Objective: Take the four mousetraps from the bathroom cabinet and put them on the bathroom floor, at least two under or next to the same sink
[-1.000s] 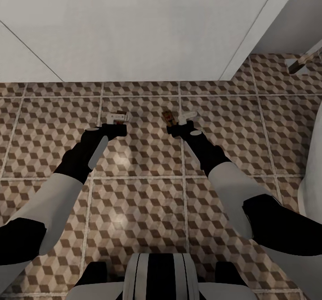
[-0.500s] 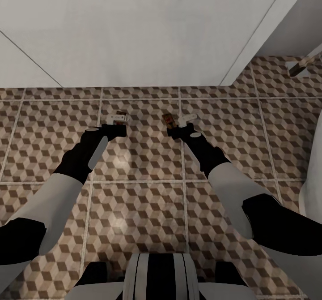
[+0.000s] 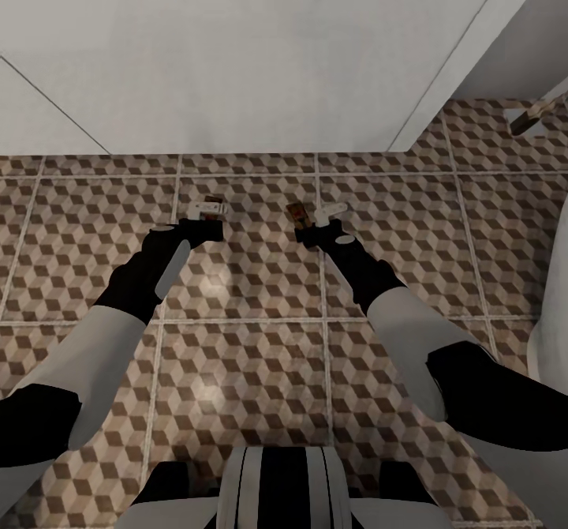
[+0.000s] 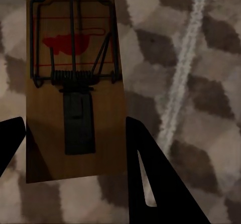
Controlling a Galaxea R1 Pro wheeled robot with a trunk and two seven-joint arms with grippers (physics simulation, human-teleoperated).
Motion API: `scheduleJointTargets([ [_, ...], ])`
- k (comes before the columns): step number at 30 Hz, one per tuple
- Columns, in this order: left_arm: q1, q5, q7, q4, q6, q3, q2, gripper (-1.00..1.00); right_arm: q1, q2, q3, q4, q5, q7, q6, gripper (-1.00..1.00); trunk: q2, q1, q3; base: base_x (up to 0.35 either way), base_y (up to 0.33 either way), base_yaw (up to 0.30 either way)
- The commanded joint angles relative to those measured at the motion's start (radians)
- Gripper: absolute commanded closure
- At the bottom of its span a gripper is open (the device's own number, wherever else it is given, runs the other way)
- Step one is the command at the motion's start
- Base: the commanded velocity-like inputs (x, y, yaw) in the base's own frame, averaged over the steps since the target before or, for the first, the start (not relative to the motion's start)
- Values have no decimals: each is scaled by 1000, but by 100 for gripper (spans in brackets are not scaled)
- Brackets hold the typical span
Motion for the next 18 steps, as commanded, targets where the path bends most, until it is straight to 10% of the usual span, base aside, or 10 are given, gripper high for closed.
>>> scheduleJointTargets([
  [1,0,3,4,-1,4,-3,1,100,0,0,2,-1,7,-2,6,100,0,0,0,0,0,0],
  [18,0,3,5,-1,4,-3,1,100,0,0,2,7,7,-2,6,100,0,0,0,45,0,0],
])
